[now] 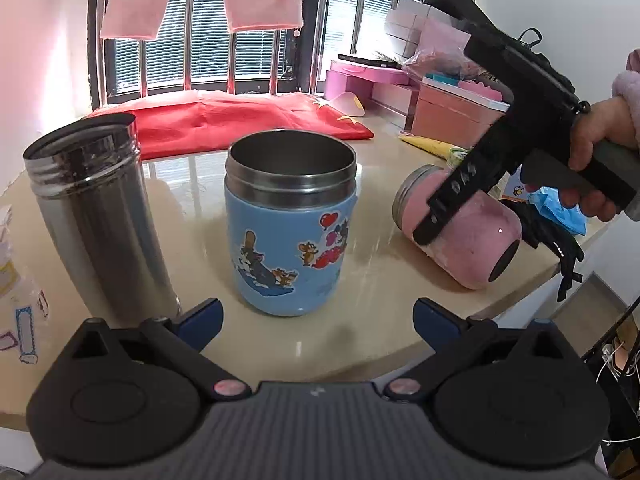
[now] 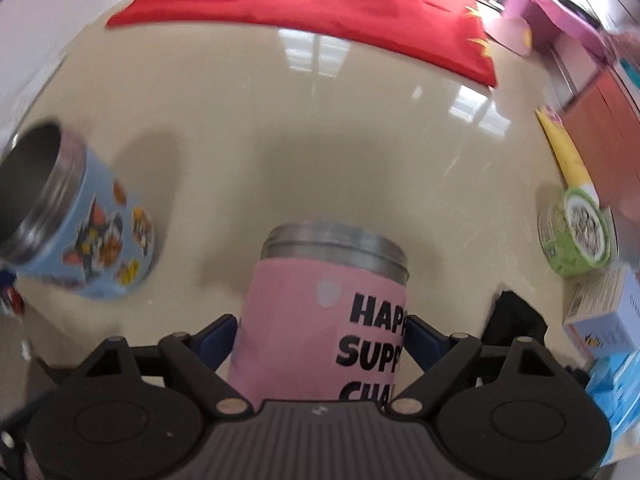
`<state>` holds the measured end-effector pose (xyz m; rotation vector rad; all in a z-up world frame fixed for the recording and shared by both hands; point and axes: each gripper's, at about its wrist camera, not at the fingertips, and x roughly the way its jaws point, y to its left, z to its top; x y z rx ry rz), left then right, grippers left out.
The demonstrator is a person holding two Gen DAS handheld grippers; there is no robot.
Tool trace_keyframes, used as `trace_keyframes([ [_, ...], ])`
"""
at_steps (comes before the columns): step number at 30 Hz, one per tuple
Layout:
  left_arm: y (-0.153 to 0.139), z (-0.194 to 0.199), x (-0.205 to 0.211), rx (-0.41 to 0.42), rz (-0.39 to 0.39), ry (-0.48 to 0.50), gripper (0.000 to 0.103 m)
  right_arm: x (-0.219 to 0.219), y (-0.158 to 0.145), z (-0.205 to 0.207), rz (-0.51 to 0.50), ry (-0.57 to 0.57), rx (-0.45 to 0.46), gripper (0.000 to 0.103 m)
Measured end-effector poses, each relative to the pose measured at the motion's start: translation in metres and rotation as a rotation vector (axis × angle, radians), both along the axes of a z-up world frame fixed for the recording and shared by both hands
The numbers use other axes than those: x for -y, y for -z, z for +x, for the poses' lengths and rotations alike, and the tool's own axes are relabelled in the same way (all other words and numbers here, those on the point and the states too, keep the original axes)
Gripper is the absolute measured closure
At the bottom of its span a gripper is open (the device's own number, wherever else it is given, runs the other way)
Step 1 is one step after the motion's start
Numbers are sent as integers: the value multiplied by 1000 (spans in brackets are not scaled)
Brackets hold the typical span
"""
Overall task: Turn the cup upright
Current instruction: 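Lift the pink cup with the right gripper and rotate it upright, then lower the upright pink cup beside the blue cup and open the right gripper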
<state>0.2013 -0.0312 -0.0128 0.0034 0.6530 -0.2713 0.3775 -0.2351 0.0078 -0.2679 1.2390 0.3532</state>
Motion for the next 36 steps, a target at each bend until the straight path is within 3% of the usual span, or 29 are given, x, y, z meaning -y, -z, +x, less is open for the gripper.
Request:
trace_keyframes([
  [4, 5, 4, 1, -14, 6, -9, 0, 11, 4, 14, 55, 97, -22, 4],
  [8, 5, 4, 5, -19, 5, -1, 0, 9, 14, 20, 42, 121, -37, 4],
  [10, 5, 3, 7, -22, 5, 3, 0, 8, 18, 22, 44, 131, -40, 16],
  [12, 5, 1, 8, -24, 1, 4, 0, 10, 16, 18, 64, 155, -9, 20],
  [19, -1, -9, 10, -9, -9, -6, 0, 21, -1, -44, 170, 79, 261, 20],
  [25, -7, -14, 17, 6, 4, -11, 0, 41, -8, -90, 320, 76, 463, 20],
  [28, -9, -21, 20, 45, 1, -22, 0, 45, -17, -113, 372, 66, 617, 20],
  [32, -10, -28, 27, 93, 9, -41, 0, 39, -16, -133, 403, 56, 819, 20],
  [36, -10, -32, 27, 119, 2, -52, 0, 27, -2, -134, 398, 52, 937, 20],
])
